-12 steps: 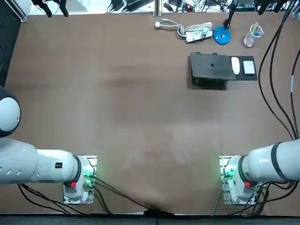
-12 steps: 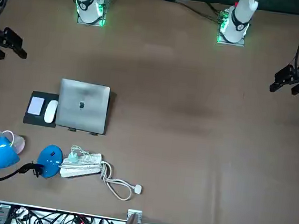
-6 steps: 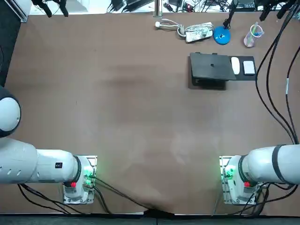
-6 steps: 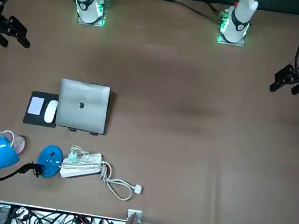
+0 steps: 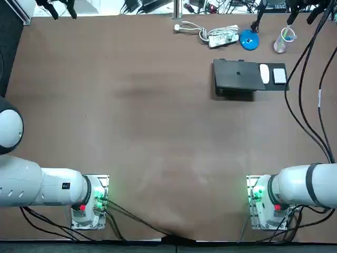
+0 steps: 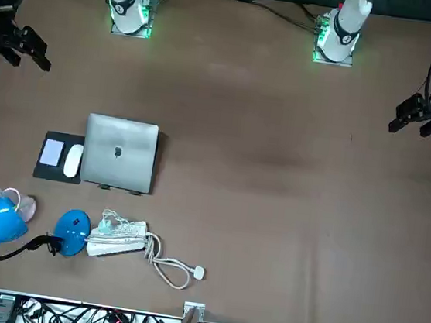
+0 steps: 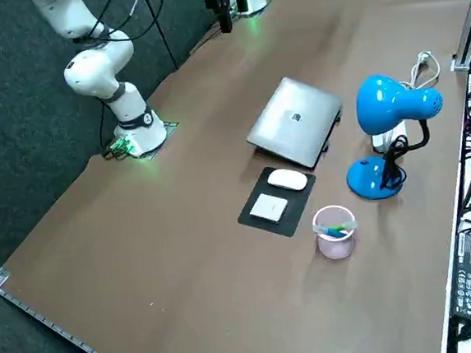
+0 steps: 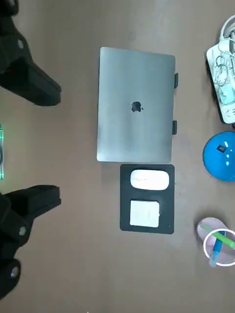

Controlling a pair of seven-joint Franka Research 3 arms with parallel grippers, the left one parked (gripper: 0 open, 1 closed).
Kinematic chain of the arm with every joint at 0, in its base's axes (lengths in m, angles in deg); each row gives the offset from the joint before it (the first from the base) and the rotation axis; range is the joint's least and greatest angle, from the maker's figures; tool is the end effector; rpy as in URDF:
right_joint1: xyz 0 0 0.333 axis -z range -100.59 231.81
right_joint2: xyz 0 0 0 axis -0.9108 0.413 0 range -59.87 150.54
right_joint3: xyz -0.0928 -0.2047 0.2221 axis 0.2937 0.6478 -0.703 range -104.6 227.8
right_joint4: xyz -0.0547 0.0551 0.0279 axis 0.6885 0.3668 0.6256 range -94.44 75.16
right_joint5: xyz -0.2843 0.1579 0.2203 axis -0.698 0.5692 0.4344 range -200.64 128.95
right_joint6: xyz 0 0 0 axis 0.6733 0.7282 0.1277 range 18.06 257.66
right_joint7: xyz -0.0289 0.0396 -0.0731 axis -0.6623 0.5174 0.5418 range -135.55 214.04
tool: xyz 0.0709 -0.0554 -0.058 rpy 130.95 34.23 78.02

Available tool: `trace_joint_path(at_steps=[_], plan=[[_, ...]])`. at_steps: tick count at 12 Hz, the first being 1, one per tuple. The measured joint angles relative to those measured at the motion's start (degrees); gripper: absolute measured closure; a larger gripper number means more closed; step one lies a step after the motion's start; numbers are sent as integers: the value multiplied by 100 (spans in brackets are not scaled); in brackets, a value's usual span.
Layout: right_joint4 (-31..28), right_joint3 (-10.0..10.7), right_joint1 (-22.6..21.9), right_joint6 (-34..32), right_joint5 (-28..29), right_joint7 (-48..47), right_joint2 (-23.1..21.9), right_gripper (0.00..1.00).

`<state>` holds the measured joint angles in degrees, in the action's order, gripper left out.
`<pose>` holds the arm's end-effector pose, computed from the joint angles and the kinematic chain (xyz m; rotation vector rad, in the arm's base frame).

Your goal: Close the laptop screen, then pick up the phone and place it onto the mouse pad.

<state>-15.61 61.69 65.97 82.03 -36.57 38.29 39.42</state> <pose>0.5191 -0.0055 0.6173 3.1281 -0.0382 -0.0650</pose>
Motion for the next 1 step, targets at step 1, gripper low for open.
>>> trace_joint_path(at_steps=[1], plan=[[0, 0, 1, 0, 0, -14, 0, 0]])
